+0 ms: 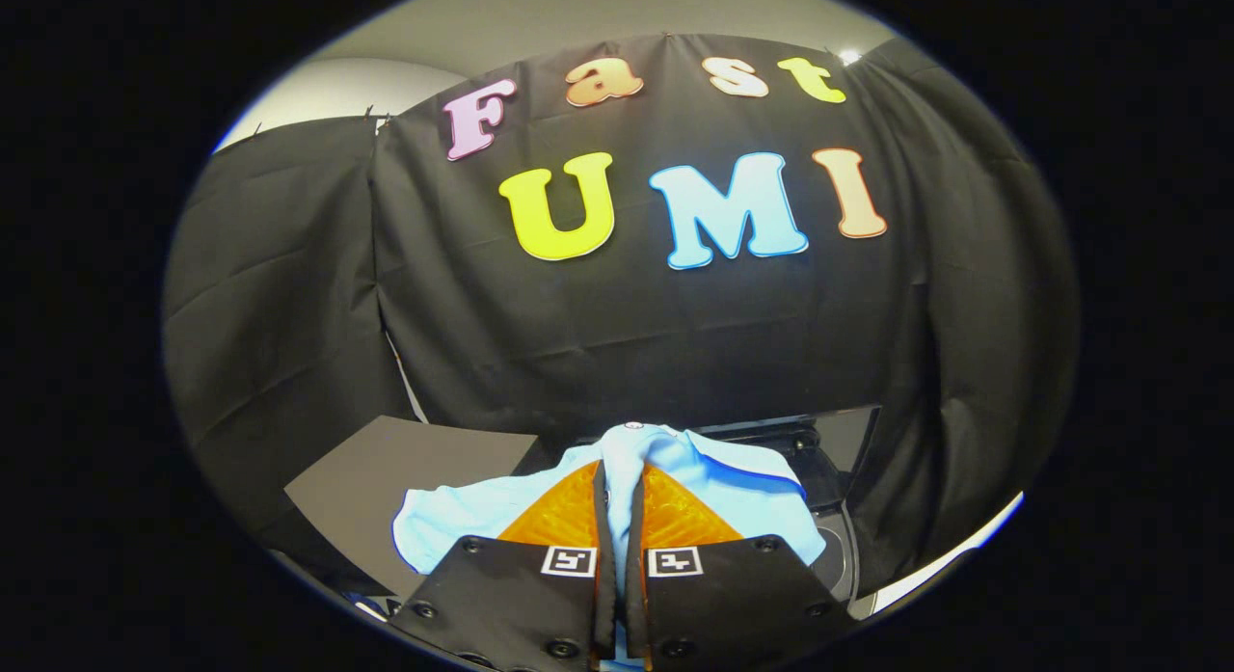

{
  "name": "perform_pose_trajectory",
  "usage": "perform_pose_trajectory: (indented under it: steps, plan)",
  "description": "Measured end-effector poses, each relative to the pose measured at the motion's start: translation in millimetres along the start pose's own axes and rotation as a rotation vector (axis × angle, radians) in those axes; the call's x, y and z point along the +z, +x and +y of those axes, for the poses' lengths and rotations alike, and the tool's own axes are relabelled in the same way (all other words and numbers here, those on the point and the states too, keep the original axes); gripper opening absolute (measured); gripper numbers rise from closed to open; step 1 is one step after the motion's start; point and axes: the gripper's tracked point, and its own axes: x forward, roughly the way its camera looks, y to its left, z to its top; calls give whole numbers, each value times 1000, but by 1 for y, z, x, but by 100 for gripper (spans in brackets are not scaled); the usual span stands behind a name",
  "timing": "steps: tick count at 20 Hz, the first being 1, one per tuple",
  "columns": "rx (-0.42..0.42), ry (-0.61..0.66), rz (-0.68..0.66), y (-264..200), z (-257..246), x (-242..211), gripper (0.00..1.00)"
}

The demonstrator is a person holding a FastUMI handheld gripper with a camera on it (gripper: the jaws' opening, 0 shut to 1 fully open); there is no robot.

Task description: Put the clothes into the washing machine and then close the washing machine lid.

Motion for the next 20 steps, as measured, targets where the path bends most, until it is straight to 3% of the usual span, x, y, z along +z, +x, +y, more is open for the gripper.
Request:
perform_pose_trajectory:
  steps: [8,20]
  plan:
    - [-67,11,42,11,-45,-28,6]
    - [-155,-6,242,45,-93,-128,5]
